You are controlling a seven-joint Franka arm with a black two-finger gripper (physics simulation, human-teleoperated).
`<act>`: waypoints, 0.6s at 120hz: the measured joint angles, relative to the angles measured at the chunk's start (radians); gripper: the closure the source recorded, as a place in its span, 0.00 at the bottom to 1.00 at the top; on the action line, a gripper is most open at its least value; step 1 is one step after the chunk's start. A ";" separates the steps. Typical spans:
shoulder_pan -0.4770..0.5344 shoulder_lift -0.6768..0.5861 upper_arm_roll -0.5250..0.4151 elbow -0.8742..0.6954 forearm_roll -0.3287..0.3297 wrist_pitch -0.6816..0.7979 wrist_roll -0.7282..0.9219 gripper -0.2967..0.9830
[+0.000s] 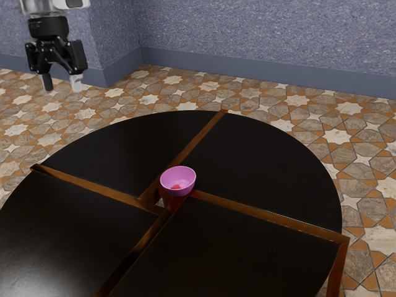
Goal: Take strawberry from the bowl
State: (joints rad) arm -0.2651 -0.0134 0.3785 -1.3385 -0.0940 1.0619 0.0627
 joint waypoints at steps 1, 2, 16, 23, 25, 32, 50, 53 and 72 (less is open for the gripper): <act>0.003 0.001 0.000 0.000 -0.001 0.013 0.001 0.24; 0.006 0.001 0.001 0.000 -0.002 0.025 0.001 0.24; 0.060 0.021 -0.005 -0.001 -0.009 0.169 0.008 0.25; 0.107 0.032 -0.031 -0.032 -0.010 0.242 0.012 0.25; 0.138 0.035 -0.058 -0.045 -0.011 0.264 0.013 0.25; 0.204 0.084 -0.104 -0.070 -0.039 0.340 0.005 0.25; 0.414 0.182 -0.327 -0.070 -0.133 0.475 -0.099 0.25; 0.438 0.214 -0.347 -0.070 -0.147 0.491 -0.122 0.25; 1.073 0.498 -1.072 -0.067 -0.121 0.558 -0.309 0.25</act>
State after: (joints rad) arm 0.8079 0.4844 -0.6931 -1.4055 -0.2148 1.6197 -0.2459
